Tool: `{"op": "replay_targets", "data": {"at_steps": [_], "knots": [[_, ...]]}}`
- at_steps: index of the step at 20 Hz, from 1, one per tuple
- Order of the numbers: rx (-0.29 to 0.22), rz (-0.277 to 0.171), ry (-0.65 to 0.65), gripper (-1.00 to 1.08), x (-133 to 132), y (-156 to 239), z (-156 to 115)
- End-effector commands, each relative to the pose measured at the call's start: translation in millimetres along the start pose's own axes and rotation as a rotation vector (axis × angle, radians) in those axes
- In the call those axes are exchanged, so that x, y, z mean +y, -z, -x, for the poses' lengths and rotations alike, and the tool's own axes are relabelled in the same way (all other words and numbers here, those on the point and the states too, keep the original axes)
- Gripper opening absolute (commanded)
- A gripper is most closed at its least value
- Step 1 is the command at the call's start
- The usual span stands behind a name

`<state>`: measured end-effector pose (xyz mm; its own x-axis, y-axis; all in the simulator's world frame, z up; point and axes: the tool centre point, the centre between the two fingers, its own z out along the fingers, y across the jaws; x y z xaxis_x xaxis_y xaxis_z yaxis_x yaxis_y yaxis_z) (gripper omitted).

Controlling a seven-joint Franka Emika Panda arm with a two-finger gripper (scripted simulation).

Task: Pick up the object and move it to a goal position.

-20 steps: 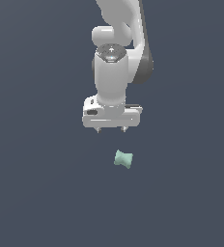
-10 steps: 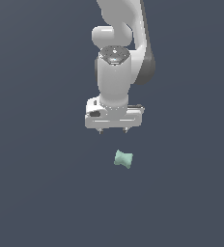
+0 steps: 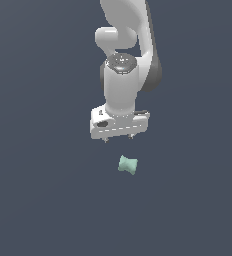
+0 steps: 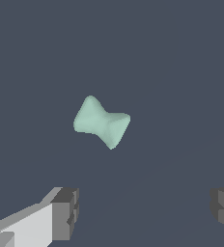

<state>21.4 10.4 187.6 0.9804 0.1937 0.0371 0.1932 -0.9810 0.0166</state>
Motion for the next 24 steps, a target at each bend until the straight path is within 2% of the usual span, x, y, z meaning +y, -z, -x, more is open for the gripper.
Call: {"op": "replay_targets", "data": {"at_steps": [1, 24], "knots": [[-0.003, 0.001, 0.056, 1.0, -2, -4, -3], [-0.028, -0.013, 0.737, 1.0, -24, -58, -34]]}}
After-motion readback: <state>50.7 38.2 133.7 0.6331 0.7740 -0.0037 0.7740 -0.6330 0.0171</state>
